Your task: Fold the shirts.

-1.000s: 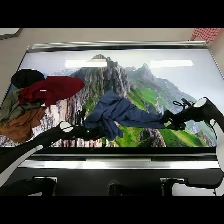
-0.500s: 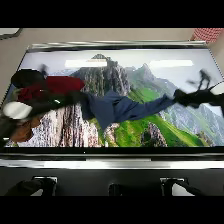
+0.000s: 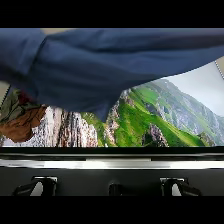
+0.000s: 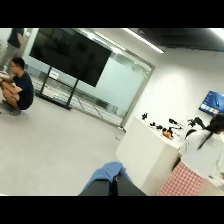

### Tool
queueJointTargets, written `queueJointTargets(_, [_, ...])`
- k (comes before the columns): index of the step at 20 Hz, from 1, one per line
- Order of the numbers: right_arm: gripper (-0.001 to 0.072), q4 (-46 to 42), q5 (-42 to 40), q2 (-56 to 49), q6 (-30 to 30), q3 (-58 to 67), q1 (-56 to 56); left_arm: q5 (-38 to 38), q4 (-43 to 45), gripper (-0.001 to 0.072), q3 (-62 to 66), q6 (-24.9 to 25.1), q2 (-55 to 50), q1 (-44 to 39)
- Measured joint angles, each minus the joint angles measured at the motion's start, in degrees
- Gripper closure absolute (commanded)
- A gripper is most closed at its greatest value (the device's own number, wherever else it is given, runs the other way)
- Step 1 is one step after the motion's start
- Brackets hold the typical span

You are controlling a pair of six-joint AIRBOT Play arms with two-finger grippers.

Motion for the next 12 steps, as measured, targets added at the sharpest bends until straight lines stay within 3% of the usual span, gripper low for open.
queueJointTargets(4, [0.0673, -1.6, 5.2, 2.9, 0.9, 0.3, 0.0, -2.1, 1.0, 0.0679, 0.9, -1.0, 1.1, 2.9])
queueJointTargets(7, [0.0675, -1.9, 17.1, 0.6, 1.0, -0.8, 0.0, -7.9, 3.5, 0.0679, -0.9, -1.2, -1.0, 3.5])
queueJointTargets(9, [0.0675, -1.7, 23.8, -1.6, 1.0, -5.1, 0.0, -11.1, 4.3, 0.0678, -4.0, -1.2, -3.7, 3.6])
queueJointTargets(12, [0.0674, -0.1, 26.4, -4.6, 1.0, -16.8, 0.0, -12.7, 5.1, 0.0678, -11.2, -0.3, -9.5, 2.6])
